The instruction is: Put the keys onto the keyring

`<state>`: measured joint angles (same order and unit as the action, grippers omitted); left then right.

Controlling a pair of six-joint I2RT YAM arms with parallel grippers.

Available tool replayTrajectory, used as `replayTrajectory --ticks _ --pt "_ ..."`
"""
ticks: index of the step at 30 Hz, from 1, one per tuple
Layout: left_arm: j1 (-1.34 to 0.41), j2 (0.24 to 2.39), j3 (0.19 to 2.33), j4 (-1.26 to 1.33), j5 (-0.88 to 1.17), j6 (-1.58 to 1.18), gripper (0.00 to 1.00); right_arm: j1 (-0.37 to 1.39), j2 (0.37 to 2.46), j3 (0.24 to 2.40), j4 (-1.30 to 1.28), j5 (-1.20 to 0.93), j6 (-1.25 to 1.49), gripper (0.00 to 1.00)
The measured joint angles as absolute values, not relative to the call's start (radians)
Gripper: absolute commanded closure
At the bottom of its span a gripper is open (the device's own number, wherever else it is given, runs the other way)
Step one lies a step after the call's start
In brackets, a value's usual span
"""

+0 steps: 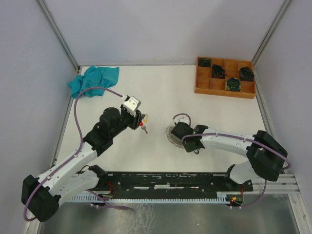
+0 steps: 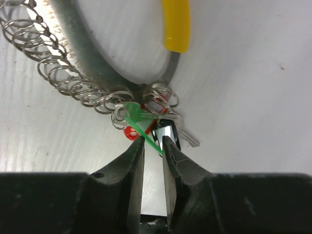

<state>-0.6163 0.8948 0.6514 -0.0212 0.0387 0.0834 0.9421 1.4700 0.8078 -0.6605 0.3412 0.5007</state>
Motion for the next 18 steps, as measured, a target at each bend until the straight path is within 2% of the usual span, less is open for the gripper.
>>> replayTrajectory --ticks 10,18 --pt "-0.616 0.898 0.651 -0.022 0.036 0.083 0.55 0.916 1.361 0.803 -0.727 0.441 0.559 0.7" --pt "-0.616 0.907 0.651 -0.022 0.036 0.083 0.55 0.914 1.332 0.803 -0.635 0.281 0.469 0.65"
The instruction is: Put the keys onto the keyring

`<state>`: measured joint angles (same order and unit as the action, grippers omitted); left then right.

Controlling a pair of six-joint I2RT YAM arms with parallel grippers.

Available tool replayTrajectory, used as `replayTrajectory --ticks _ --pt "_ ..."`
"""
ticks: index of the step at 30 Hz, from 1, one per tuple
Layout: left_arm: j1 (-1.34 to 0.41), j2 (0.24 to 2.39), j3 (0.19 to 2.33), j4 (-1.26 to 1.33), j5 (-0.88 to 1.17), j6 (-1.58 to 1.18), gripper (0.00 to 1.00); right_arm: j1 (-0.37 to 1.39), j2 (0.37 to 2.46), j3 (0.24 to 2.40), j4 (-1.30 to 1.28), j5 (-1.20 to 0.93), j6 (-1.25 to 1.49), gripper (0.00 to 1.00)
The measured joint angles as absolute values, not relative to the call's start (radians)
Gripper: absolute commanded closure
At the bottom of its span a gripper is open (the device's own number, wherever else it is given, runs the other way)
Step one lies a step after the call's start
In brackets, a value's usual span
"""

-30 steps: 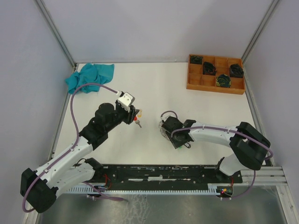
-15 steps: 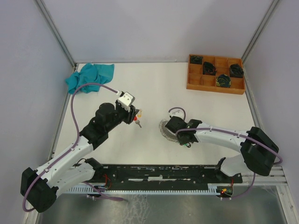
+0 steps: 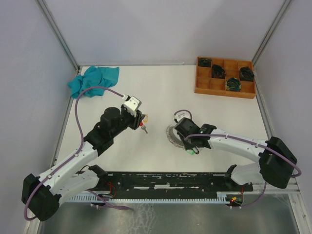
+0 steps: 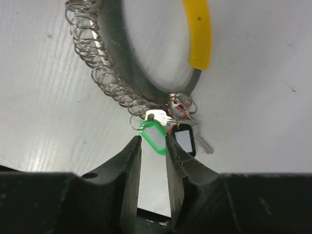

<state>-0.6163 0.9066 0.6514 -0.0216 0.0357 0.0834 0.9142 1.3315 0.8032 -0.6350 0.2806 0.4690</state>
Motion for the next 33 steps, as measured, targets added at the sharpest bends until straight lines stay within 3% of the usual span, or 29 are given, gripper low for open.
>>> replayTrajectory --ticks 8,23,30,33 --pt "-0.616 0.914 0.651 -0.022 0.036 0.083 0.54 0.93 1.444 0.804 -0.56 0.201 0.446 0.64" --pt "-0.616 0.918 0.651 -0.022 0.036 0.083 0.55 0.955 1.542 0.836 -0.531 0.245 0.448 0.63" --pt "-0.616 0.918 0.651 -0.022 0.039 0.083 0.55 0.958 1.568 0.846 -0.531 0.273 0.456 0.68" --pt "-0.616 0.918 0.651 -0.022 0.047 0.083 0.55 0.96 1.568 0.846 -0.533 0.282 0.456 0.77"
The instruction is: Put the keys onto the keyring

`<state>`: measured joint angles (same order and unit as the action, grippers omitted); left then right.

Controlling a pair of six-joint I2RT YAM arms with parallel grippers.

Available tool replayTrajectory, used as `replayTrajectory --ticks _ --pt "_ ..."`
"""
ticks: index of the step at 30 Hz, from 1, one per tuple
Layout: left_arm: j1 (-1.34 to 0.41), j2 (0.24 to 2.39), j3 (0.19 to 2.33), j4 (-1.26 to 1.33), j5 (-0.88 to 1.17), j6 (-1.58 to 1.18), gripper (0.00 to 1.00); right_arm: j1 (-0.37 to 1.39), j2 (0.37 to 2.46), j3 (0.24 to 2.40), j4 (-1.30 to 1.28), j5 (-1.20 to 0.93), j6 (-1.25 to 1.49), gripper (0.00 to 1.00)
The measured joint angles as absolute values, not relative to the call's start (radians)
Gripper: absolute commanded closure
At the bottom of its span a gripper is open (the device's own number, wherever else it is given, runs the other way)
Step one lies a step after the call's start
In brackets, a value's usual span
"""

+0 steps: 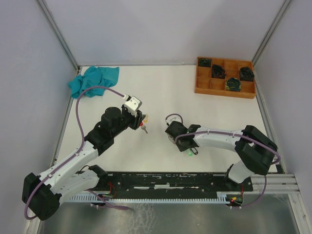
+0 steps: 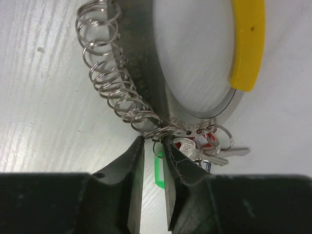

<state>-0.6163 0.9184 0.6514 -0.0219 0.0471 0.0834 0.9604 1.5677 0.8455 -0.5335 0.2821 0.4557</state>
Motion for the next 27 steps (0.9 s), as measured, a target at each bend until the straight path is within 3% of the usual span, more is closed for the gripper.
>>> replayTrajectory --ticks 7,19,27 --pt "-0.616 0.918 0.651 -0.022 0.055 0.083 0.55 0.96 1.554 0.846 -0.55 0.301 0.433 0.99" --pt "-0.616 0.933 0.651 -0.023 0.091 0.071 0.55 0.96 1.419 0.847 -0.553 0.283 0.367 0.99" --pt "-0.616 0.97 0.646 0.017 0.17 -0.104 0.56 0.905 1.3 0.729 -0.404 0.191 0.384 0.99"
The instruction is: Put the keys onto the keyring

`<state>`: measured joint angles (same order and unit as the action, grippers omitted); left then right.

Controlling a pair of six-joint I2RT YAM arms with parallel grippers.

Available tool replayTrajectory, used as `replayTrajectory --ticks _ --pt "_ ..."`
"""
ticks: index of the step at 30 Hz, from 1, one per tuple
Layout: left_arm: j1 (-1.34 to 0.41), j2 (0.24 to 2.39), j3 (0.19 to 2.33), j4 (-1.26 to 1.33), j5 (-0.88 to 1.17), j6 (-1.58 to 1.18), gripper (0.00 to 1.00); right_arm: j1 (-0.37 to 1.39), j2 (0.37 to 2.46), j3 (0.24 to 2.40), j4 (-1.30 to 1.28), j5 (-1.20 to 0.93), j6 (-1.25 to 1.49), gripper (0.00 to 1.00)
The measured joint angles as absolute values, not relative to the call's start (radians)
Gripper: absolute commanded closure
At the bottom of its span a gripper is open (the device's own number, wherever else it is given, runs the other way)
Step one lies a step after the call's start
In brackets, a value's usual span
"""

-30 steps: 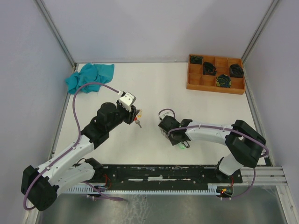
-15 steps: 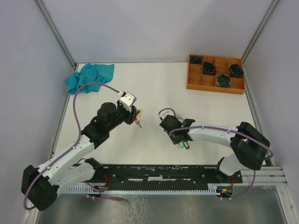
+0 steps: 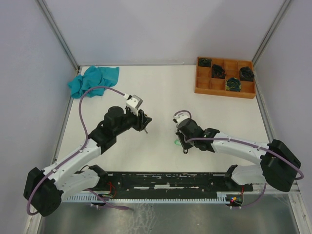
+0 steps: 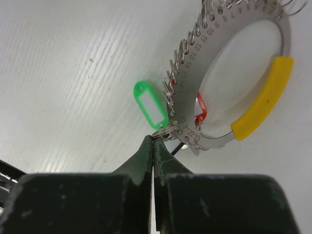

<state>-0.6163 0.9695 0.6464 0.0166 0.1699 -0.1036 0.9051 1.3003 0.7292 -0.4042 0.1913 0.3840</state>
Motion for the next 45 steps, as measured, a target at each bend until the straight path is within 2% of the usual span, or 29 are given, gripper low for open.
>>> replayTrajectory --ticks 6,16,33,45 --pt "-0.617 1.011 0.548 0.155 0.22 -0.3 0.58 0.863 1.28 0.592 -0.265 0.072 0.434 0.99" --pt "-0.696 1.183 0.404 0.42 0.211 -0.522 0.59 0.847 1.198 0.564 -0.123 -0.004 0.463 0.99" --pt "-0.796 1.475 0.344 0.822 0.184 -0.586 0.61 0.829 1.192 0.564 -0.081 -0.051 0.476 0.99" --pt "-0.839 1.633 0.359 0.921 0.184 -0.604 0.61 0.828 1.2 0.564 -0.064 -0.071 0.485 0.99"
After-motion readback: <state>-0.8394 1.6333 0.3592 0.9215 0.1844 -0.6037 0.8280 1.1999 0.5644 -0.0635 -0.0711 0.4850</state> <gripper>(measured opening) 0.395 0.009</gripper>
